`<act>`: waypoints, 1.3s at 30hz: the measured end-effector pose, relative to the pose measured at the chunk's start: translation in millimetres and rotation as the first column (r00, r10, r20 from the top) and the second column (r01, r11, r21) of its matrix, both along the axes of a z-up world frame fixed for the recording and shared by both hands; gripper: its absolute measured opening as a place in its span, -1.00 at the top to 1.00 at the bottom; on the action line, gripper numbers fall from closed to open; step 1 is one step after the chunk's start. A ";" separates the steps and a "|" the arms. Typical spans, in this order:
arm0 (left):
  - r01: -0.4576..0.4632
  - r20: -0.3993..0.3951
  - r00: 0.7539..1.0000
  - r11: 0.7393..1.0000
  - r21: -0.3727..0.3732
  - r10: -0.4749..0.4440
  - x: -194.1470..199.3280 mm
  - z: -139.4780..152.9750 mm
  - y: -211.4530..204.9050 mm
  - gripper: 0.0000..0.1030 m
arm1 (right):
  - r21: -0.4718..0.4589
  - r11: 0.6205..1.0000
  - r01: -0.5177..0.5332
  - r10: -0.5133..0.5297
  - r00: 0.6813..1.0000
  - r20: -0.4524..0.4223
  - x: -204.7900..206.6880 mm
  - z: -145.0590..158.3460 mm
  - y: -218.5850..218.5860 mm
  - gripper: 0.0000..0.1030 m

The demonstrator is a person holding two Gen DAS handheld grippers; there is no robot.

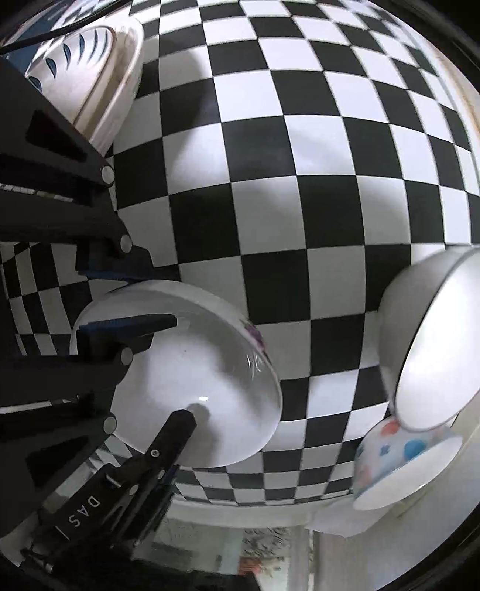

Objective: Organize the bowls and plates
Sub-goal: 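Move both grippers down and grip the rim of the plain white bowl, then lift the white bowl with both grippers and carry it over the black-rimmed bowl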

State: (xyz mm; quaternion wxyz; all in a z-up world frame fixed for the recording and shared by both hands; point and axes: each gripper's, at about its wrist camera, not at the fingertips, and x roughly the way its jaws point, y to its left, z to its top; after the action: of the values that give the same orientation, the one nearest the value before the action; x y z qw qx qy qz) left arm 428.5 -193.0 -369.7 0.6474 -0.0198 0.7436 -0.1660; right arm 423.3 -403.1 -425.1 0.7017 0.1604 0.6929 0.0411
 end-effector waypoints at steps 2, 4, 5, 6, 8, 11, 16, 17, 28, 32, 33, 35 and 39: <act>0.002 0.020 1.000 1.000 0.009 -0.003 -4.3 3.8 -1.3 0.72 | 0.000 1.000 -0.010 0.010 1.000 0.000 -4.0 1.5 -1.7 0.80; -0.004 0.020 1.000 1.000 0.001 0.004 -7.6 6.3 0.4 0.72 | 0.008 1.000 -0.020 0.020 1.000 0.000 -9.3 4.0 -3.6 0.80; -0.006 0.019 1.000 1.000 -0.004 0.006 -10.8 8.3 0.7 0.72 | 0.008 1.000 -0.023 0.023 1.000 0.001 -12.0 5.6 -3.5 0.80; -0.004 0.021 1.000 1.000 -0.007 0.004 -13.9 10.4 -0.2 0.72 | 0.007 1.000 -0.028 0.028 1.000 0.003 -16.5 8.3 -4.0 0.80; 0.007 0.032 0.999 1.000 -0.011 -0.007 -23.7 17.1 -1.4 0.72 | 0.008 0.999 -0.038 0.038 0.999 0.002 -25.9 13.0 -4.7 0.80; 0.028 0.028 0.999 0.999 -0.018 -0.028 -38.2 22.5 -4.9 0.72 | 0.016 0.999 -0.043 0.043 0.999 0.000 -45.8 21.1 -8.9 0.79; 0.067 0.014 0.998 0.997 -0.041 -0.067 -64.6 24.6 -16.9 0.72 | 0.016 0.999 -0.038 0.038 0.999 -0.009 -77.4 29.6 -20.5 0.79; 0.074 0.009 0.997 0.996 -0.046 -0.073 -69.3 22.4 -20.9 0.72 | 0.015 0.999 -0.035 0.035 0.999 -0.013 -83.1 30.0 -23.6 0.79; 0.121 -0.023 0.992 0.993 -0.015 -0.122 -93.1 5.2 -45.4 0.72 | 0.017 1.000 -0.006 0.007 0.998 -0.060 -118.0 20.0 -44.3 0.79; 0.146 -0.029 0.989 0.989 0.007 -0.146 -99.8 -0.3 -51.1 0.72 | 0.018 1.000 -0.002 0.003 0.997 -0.074 -121.8 14.8 -46.6 0.79; 0.151 -0.033 0.988 0.988 0.010 -0.151 -101.1 -2.6 -53.5 0.72 | 0.018 1.000 -0.002 0.003 0.997 -0.076 -121.5 14.0 -47.8 0.79; 0.156 -0.042 0.987 0.988 0.012 -0.155 -102.4 -6.3 -58.0 0.72 | 0.019 1.000 0.001 0.001 0.997 -0.082 -121.0 12.7 -48.8 0.79; 0.168 -0.047 0.985 0.986 0.023 -0.167 -103.8 -9.4 -63.4 0.72 | 0.018 1.000 0.004 -0.002 0.996 -0.090 -119.9 9.1 -50.2 0.79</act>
State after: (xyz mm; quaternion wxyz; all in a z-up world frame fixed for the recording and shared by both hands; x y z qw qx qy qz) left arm 324.7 -256.4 -379.1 0.6144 0.0476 0.7592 -0.2094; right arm 303.4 -453.3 -416.0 0.6685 0.1696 0.7231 0.0391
